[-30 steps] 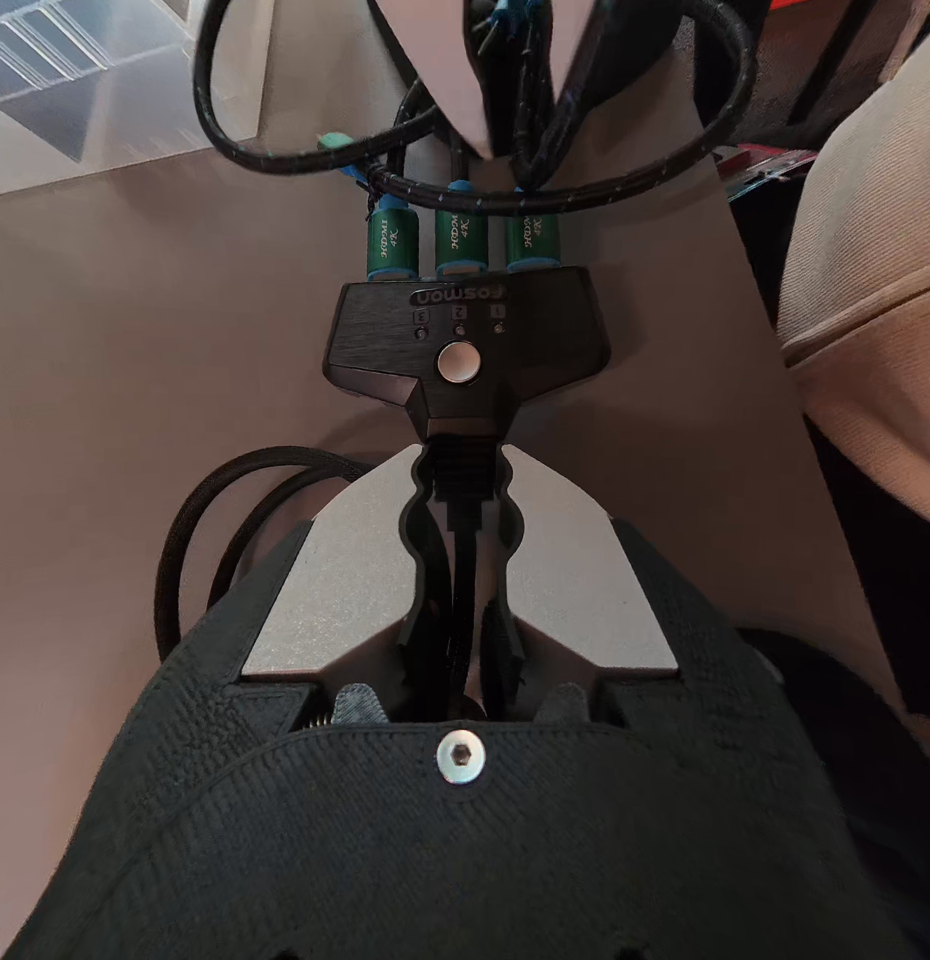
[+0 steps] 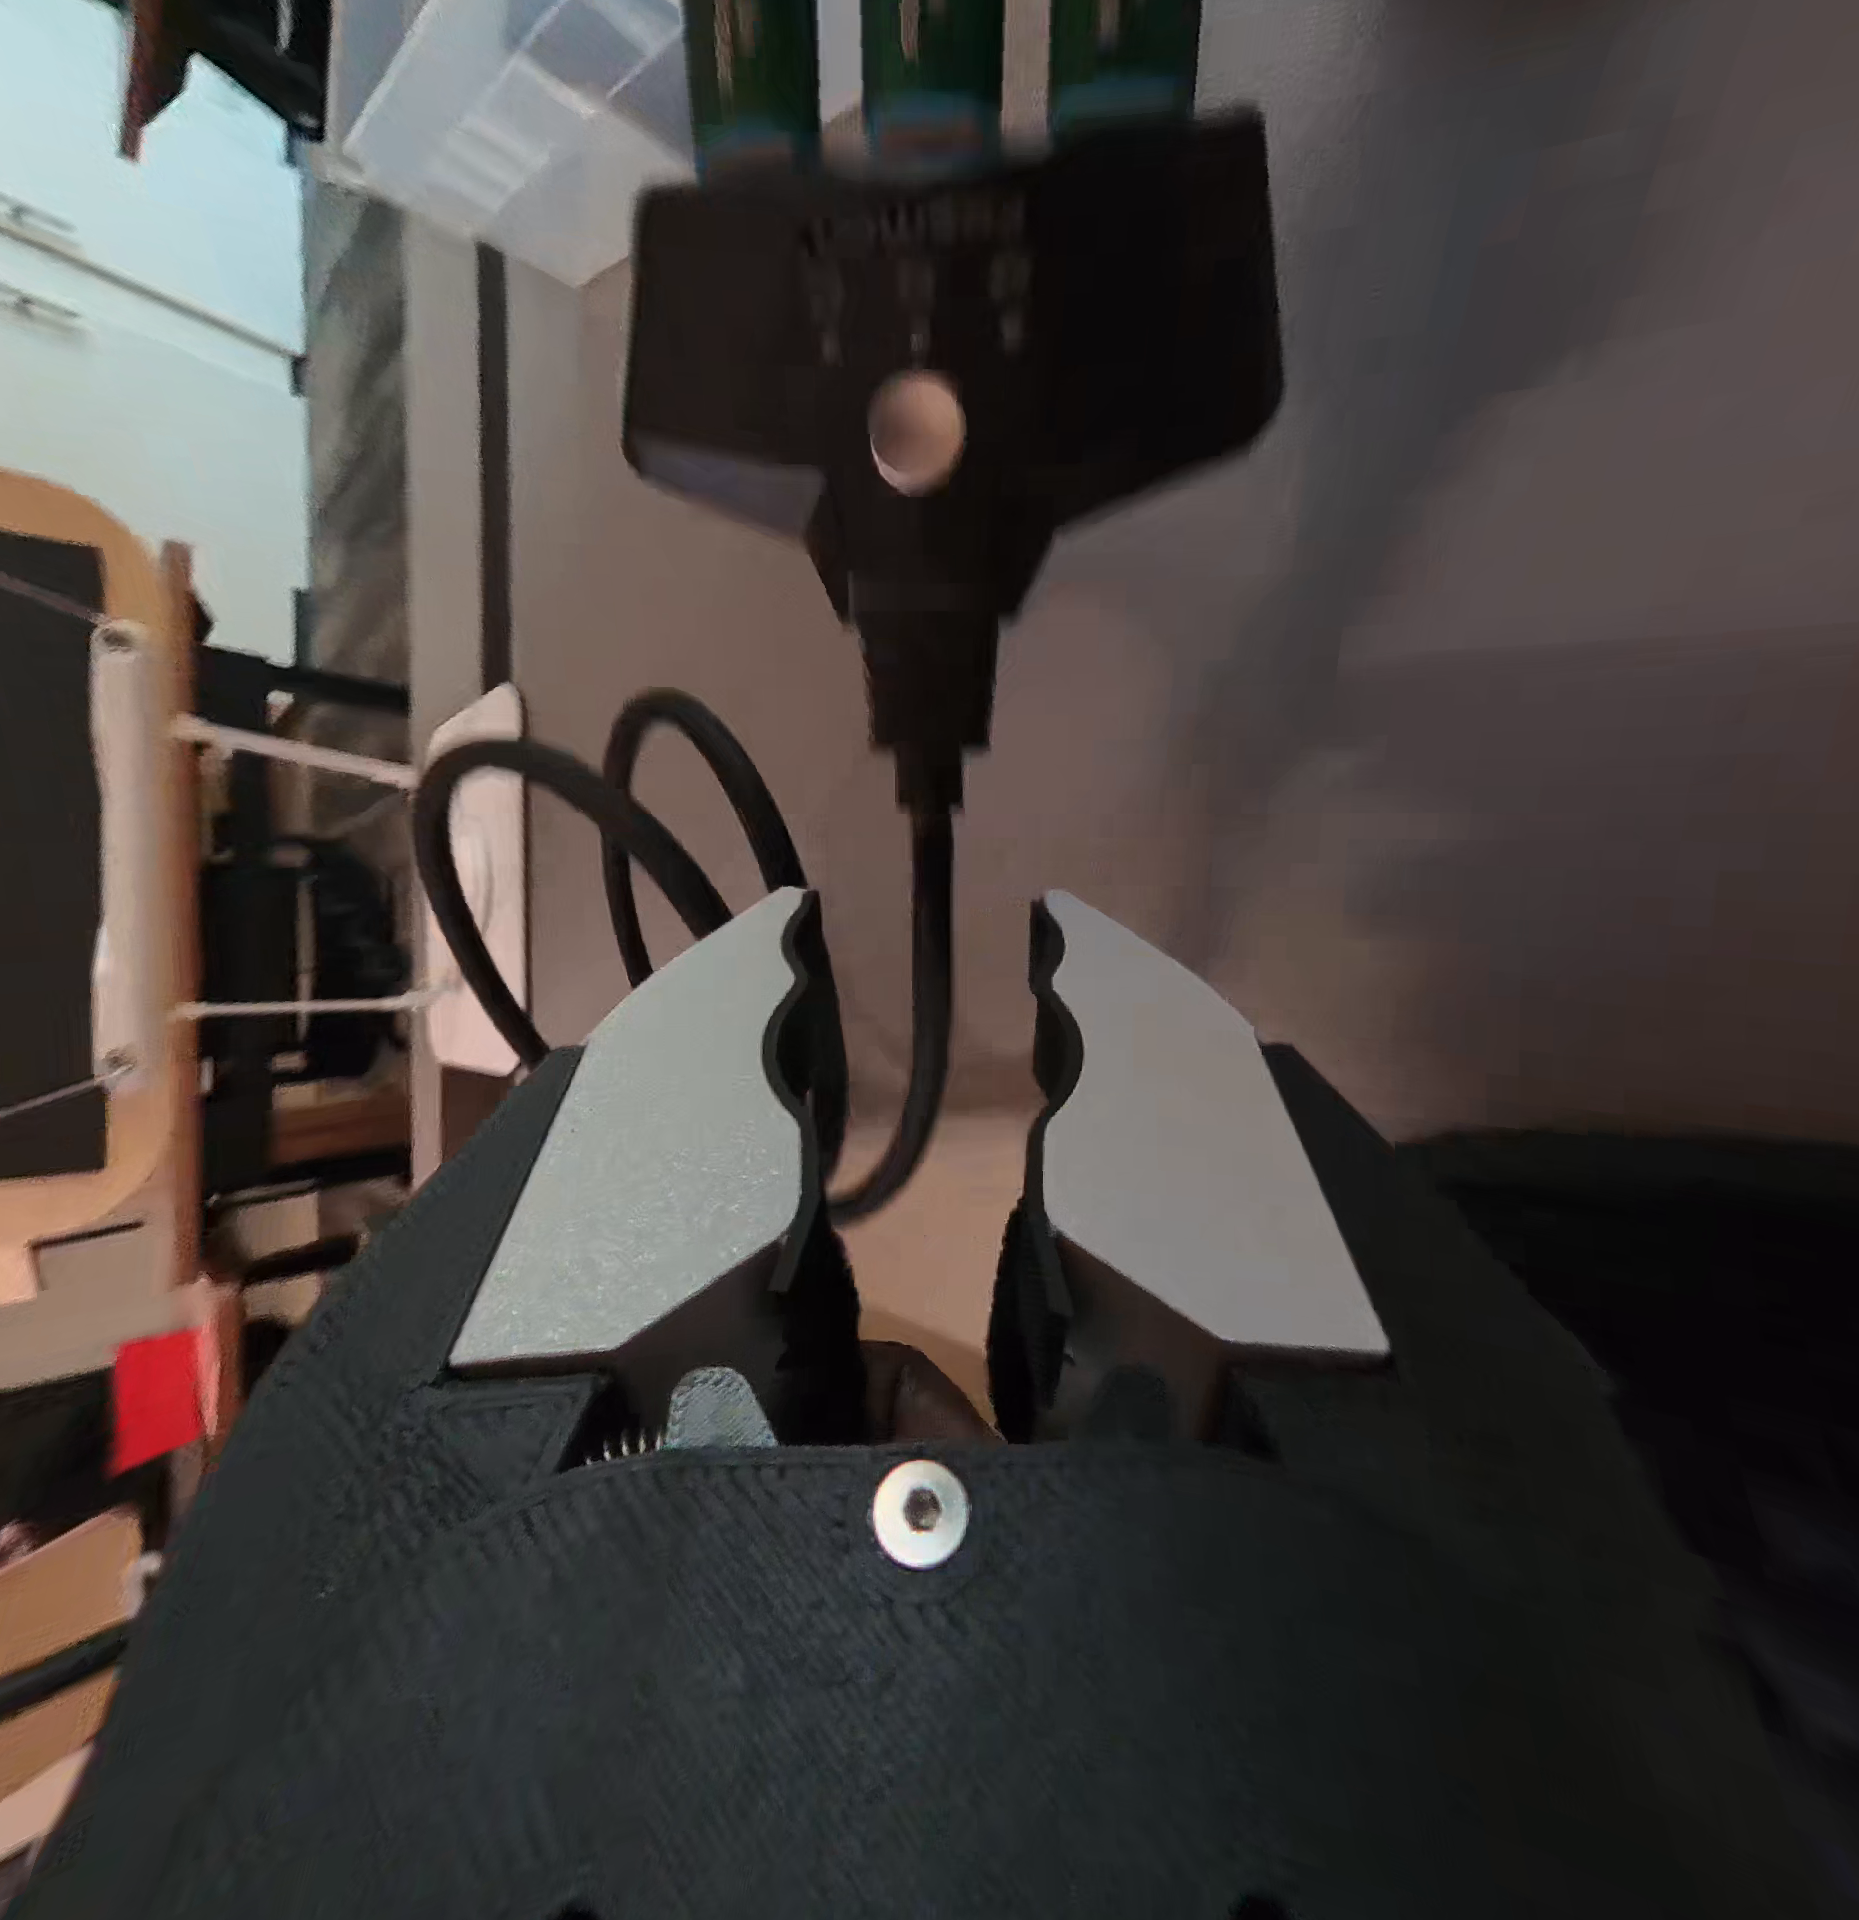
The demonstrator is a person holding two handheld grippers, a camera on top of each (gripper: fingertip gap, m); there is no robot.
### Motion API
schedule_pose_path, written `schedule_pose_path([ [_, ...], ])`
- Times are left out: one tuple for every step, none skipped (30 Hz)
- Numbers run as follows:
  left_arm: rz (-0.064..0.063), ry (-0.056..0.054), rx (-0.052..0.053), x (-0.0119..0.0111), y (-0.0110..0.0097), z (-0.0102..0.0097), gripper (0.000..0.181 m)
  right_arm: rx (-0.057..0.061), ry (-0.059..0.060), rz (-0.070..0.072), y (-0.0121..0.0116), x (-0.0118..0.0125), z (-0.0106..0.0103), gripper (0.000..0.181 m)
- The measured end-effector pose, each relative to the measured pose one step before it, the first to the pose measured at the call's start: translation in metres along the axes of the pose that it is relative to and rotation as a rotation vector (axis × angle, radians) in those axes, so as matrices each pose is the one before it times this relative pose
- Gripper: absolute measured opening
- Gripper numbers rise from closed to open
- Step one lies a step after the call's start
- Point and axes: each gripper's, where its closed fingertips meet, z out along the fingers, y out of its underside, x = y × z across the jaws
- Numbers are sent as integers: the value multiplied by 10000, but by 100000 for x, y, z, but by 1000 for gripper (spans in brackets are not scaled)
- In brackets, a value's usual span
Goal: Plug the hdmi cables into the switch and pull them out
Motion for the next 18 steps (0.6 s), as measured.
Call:
schedule_pose_path([
  [-245,-258,112,-413,171,-423,39,-177,441,-232,290,697,-314,11],
  [-485,-263,442,-450,-195,-382,40,-186,422,-179,340,789,-297,11],
  [-703,-327,799,-587,-605,-396,41,-160,418,-99,382,916,-320,11],
  [-900,-513,1145,-885,-967,-422,41,-126,342,32,416,964,-294,11],
  [-1124,-765,1453,-1273,-1201,-486,40,-116,329,61,468,1053,-291,11],
  [-1459,-996,1631,-1669,-1191,-538,39,-129,380,6,527,1146,-283,11],
  [-1825,-1028,1561,-1772,-925,-543,36,-171,378,-21,620,1212,-255,11],
  [-1896,-696,1239,-1343,-537,-449,30,-196,450,-94,714,1383,-259,11],
  [-1532,-195,755,-598,-15,-350,29,-235,454,-156,852,1464,-239,11],
  [-998,-30,260,-314,440,-237,29,-307,391,-121,1042,1507,-197,11],
  [-463,-146,-149,-395,562,-110,29,-333,350,-50,1207,1525,-184,11],
  [79,-167,-375,-336,425,-43,29,-297,269,-29,1299,1409,-149,11],
  [464,-111,-350,-231,281,-34,29,-276,156,-55,1371,1194,-127,11],
  [534,-154,-237,-265,234,-22,29,-278,150,-160,1459,1070,-103,11],
  [357,-213,-161,-297,269,-5,29,-329,93,-268,1628,900,-59,11],
  [135,-136,-124,-138,290,14,29,-397,76,-297,1801,823,0,11],
  [18,38,-108,120,257,43,29,-424,75,-346,1922,764,62,11],
  [10,142,-106,256,237,68,29,-419,62,-424,1949,672,150,11],
])
